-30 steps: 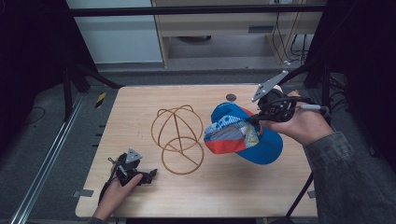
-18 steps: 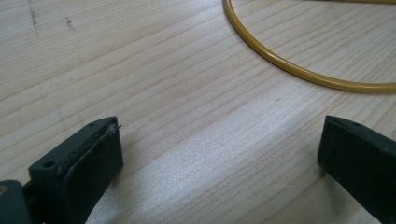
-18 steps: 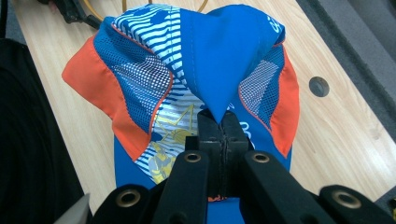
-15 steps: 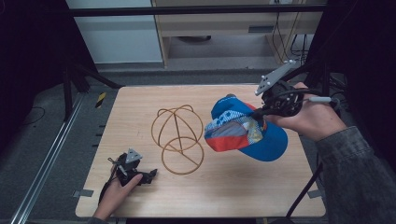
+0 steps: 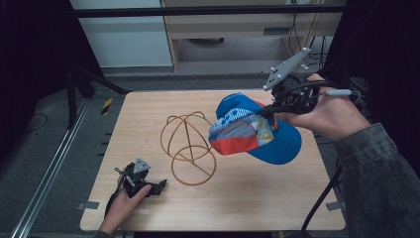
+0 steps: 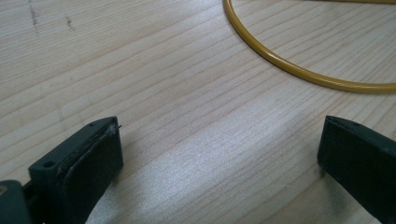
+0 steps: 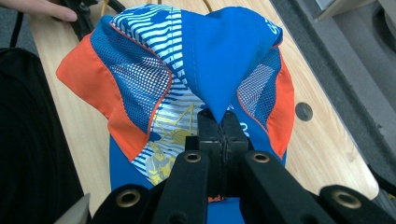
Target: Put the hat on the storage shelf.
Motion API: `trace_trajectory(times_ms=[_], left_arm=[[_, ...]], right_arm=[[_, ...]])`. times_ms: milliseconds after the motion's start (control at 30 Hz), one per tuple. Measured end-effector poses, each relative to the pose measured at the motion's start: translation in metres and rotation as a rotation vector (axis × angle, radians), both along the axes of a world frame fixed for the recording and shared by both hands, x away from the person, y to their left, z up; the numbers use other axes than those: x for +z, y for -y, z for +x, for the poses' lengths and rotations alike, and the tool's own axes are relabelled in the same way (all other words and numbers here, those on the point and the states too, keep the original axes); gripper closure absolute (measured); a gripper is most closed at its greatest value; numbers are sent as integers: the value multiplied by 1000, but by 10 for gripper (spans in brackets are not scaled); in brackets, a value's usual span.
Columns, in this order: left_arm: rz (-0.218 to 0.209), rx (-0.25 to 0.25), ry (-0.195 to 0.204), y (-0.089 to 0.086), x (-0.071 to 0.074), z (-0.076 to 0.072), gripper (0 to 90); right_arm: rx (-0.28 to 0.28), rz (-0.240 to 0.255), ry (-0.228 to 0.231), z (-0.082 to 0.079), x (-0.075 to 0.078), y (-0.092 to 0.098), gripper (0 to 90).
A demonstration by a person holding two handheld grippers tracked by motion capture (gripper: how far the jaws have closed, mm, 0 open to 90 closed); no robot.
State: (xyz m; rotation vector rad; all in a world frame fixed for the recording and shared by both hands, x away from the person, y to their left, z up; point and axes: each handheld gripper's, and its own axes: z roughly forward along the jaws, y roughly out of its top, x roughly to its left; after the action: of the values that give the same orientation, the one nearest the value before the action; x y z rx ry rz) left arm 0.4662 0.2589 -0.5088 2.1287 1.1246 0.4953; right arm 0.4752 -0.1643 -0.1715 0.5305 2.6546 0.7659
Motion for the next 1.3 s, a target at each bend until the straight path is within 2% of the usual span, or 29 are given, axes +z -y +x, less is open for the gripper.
trace_trajectory(times_ms=[300,900,1300], left_arm=[[-4,3,2,0,0,0,0],[-1,1,0,0,0,0,0],[1,0,-1,0,0,0,0]], right_arm=[[34,0,22,1,11,-17,900],[86,48,63,1,12,-46,900],[122,72,77,19,12,-80,900]])
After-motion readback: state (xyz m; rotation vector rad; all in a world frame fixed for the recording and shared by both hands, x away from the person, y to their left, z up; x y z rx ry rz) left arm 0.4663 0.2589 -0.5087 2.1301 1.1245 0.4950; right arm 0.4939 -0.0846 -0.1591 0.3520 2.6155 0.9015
